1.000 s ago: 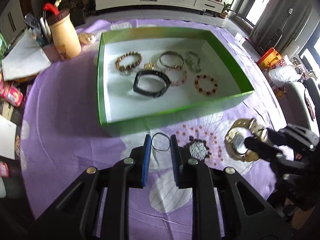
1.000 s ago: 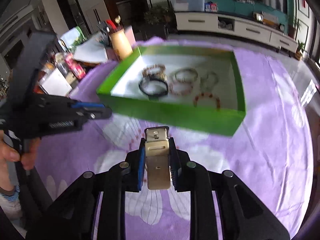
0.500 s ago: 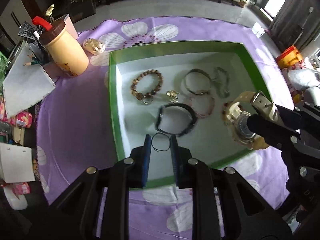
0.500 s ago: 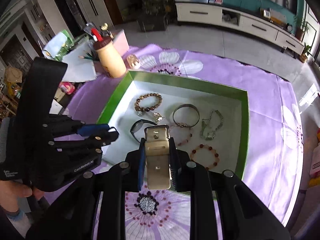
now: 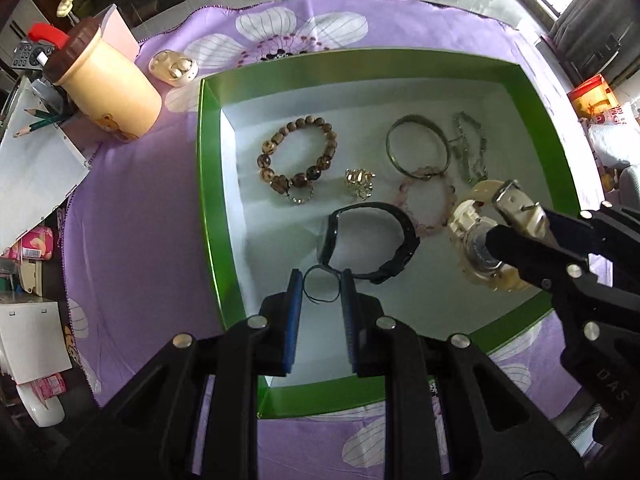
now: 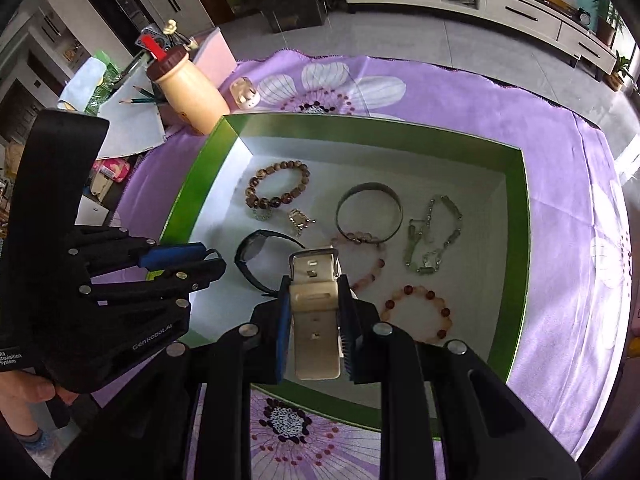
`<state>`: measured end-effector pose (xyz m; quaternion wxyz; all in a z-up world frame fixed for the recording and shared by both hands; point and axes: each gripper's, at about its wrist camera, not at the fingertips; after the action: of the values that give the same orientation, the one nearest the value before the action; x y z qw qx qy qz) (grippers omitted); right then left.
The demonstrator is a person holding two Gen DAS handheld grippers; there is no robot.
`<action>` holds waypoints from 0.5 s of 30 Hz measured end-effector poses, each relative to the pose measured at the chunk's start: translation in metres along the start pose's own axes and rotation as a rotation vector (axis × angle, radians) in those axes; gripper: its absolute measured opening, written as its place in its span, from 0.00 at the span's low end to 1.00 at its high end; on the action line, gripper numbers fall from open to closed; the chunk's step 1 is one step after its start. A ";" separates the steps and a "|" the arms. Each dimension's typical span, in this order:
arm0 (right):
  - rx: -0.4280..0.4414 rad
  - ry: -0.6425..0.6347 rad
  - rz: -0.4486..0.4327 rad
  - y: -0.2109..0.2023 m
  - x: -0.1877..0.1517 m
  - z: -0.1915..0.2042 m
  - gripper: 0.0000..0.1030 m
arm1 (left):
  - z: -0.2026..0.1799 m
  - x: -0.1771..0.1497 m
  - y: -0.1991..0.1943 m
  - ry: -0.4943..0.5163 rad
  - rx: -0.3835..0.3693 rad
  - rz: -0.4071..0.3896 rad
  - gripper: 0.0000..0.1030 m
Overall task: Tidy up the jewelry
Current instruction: 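Carry the pendant and cream watch over the green box with both tools, then lower the pendant and cream watch into the green box with both tools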
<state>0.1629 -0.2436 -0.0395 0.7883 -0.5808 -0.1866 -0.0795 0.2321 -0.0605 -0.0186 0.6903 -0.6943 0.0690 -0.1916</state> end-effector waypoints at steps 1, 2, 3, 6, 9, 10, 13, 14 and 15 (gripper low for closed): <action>0.000 0.001 0.005 0.001 0.000 -0.001 0.21 | 0.000 0.000 0.002 0.000 -0.003 0.006 0.19; 0.001 0.003 0.008 0.001 0.001 -0.002 0.21 | 0.000 0.001 0.003 -0.001 -0.008 0.012 0.18; -0.001 0.003 0.012 0.003 0.001 -0.002 0.21 | 0.000 0.001 0.004 0.000 -0.006 0.018 0.19; -0.012 0.000 0.027 0.006 0.002 -0.003 0.21 | -0.002 0.003 0.007 0.007 0.003 0.024 0.19; -0.017 0.002 0.034 0.007 0.002 -0.004 0.21 | -0.003 0.004 0.007 0.013 0.012 0.029 0.19; -0.017 0.003 0.035 0.007 0.002 -0.005 0.21 | -0.004 0.004 0.008 0.013 0.012 0.031 0.19; -0.020 0.006 0.041 0.007 0.001 -0.006 0.21 | -0.005 0.004 0.007 0.019 0.016 0.033 0.19; -0.020 0.006 0.042 0.007 0.001 -0.006 0.21 | -0.006 0.004 0.007 0.023 0.017 0.034 0.19; -0.017 0.008 0.043 0.007 0.000 -0.006 0.21 | -0.007 0.003 0.007 0.025 0.019 0.034 0.19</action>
<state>0.1668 -0.2470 -0.0472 0.7857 -0.5910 -0.1704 -0.0662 0.2332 -0.0681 -0.0248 0.6992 -0.6839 0.0877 -0.1891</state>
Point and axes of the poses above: each gripper's, at about its wrist camera, not at the fingertips, and y roughly the way its jaws point, z to its left, x to its top, and after that the axes turned 2 degrees about x, right-handed
